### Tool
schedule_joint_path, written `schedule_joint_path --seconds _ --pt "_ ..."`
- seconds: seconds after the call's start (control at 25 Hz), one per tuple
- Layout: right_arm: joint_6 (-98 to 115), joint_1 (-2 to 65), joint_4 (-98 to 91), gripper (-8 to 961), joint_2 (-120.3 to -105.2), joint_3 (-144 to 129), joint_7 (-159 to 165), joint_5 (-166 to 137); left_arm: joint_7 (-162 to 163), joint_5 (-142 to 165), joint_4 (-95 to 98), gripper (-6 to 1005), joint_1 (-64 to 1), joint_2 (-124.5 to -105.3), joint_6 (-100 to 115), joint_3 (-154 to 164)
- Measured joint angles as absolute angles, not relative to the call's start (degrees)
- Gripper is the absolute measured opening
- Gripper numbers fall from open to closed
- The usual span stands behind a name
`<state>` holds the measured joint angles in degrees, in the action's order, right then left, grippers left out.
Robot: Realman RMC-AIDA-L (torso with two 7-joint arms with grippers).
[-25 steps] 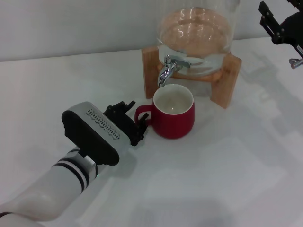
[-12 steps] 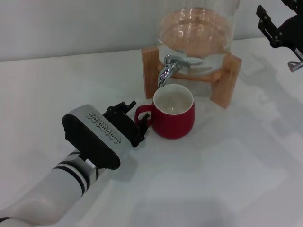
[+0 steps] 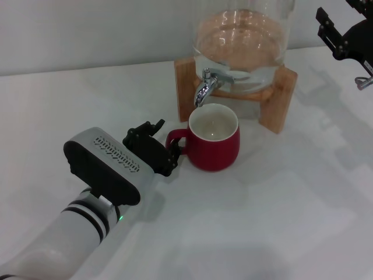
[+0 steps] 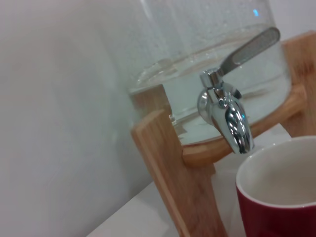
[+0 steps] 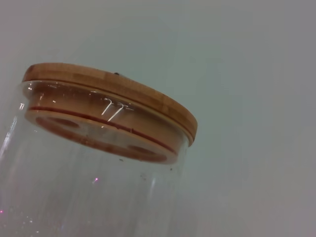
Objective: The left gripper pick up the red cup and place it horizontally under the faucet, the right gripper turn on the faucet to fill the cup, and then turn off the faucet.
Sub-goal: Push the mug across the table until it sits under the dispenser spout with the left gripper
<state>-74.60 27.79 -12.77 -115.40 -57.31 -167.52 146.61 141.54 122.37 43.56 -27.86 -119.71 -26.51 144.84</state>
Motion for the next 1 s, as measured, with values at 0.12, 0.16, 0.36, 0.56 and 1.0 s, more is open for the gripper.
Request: schedule_joint_path --seconds 0.12,0.16,0.36,0.56,1.0 --pt "-74.7 27.8 -12.8 633 -115.40 -57.3 -167.5 146.6 142.8 122.4 44.3 422 -27.5 -119.67 -26.6 144.9" --pt "-74.7 27.8 -12.8 633 -115.40 -57.3 -167.5 146.5 142.8 122.4 44.5 422 -27.3 -119.66 -26.6 145.0" --pt "-74.8 27.8 -12.8 633 -115.40 -57.3 -167.5 145.7 142.8 122.7 44.8 422 -27.0 -119.67 -26.7 145.4" --pt "-74.8 27.8 -12.8 633 -115.40 -57.3 -167.5 145.7 142.6 122.9 45.2 422 -26.3 -119.71 -26.7 145.5" --pt "-74.8 27.8 -12.7 633 -115.40 -57.3 -167.5 145.7 142.0 123.1 46.3 422 -24.8 -119.63 -26.7 145.6"
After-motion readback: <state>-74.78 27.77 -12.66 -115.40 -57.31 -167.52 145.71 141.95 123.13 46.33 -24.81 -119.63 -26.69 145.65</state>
